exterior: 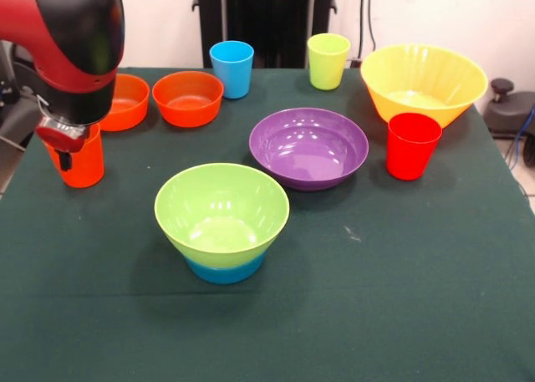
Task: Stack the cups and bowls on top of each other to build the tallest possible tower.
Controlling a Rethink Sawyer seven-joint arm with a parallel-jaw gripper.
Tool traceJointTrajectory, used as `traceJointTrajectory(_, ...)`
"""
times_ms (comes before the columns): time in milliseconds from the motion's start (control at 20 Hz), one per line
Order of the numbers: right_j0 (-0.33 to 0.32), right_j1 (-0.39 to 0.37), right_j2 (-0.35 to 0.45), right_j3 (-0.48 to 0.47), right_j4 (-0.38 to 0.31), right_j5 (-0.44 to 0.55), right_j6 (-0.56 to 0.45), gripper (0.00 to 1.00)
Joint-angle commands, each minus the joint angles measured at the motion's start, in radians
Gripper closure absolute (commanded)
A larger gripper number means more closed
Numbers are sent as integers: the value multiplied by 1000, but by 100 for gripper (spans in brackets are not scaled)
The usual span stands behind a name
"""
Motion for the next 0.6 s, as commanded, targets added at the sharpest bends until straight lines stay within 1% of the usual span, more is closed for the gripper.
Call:
traceJointTrajectory(50, 24, -22, 5, 39, -123, -92, -228, 0)
traceJointTrajectory(300, 28, -32, -1, 31, -164, -84, -262, 0)
traceJointTrajectory(600, 55, 0, -31, 34, -193, -46, -217, 0)
